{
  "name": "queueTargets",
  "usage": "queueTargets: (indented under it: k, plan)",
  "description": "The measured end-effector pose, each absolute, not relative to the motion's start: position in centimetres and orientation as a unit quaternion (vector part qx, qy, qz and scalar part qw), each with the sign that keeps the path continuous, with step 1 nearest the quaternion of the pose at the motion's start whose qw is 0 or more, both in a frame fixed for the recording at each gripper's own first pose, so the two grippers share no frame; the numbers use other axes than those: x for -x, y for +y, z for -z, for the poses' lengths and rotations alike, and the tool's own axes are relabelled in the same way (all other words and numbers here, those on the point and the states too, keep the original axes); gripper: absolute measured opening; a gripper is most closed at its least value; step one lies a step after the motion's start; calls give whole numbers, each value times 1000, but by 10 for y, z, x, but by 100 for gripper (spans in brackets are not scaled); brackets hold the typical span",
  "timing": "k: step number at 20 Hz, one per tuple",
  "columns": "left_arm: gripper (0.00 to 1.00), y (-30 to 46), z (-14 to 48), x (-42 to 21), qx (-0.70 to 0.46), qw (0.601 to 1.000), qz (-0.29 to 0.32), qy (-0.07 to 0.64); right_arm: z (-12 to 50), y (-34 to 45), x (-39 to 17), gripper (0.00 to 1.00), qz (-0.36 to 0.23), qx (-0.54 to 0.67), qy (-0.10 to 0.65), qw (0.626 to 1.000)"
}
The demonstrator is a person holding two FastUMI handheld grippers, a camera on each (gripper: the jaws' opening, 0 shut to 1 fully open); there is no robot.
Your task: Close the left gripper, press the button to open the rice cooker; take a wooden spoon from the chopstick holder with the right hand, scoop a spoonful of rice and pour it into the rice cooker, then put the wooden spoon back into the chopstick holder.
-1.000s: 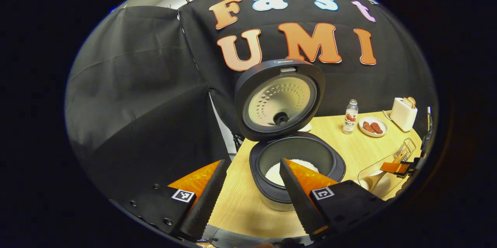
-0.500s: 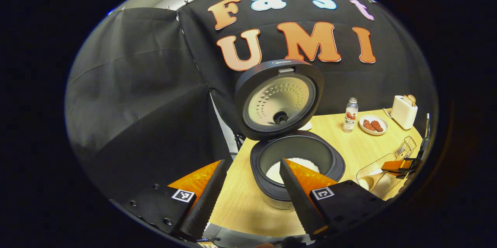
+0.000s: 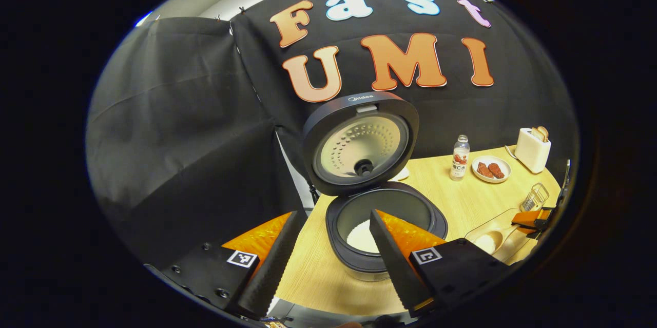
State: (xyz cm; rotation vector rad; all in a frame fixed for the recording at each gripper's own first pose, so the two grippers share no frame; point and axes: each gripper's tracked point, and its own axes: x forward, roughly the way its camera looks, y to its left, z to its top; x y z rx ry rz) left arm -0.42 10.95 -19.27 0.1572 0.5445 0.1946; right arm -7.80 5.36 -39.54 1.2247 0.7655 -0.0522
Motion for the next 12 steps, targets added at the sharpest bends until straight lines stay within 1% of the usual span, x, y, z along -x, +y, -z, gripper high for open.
queueTargets:
  k: [5, 7, 12]
  plan:
    - [94, 95, 187, 1, -72, 960, -95, 254, 356, 25, 63, 7, 23, -639, 303, 707]
    - [93, 92, 185, 1, -64, 962, -98, 248, 339, 18, 55, 7, 19, -676, 286, 679]
    - [94, 97, 181, 2, -45, 964, -117, 235, 291, 20, 31, 6, -22, -719, 257, 646]
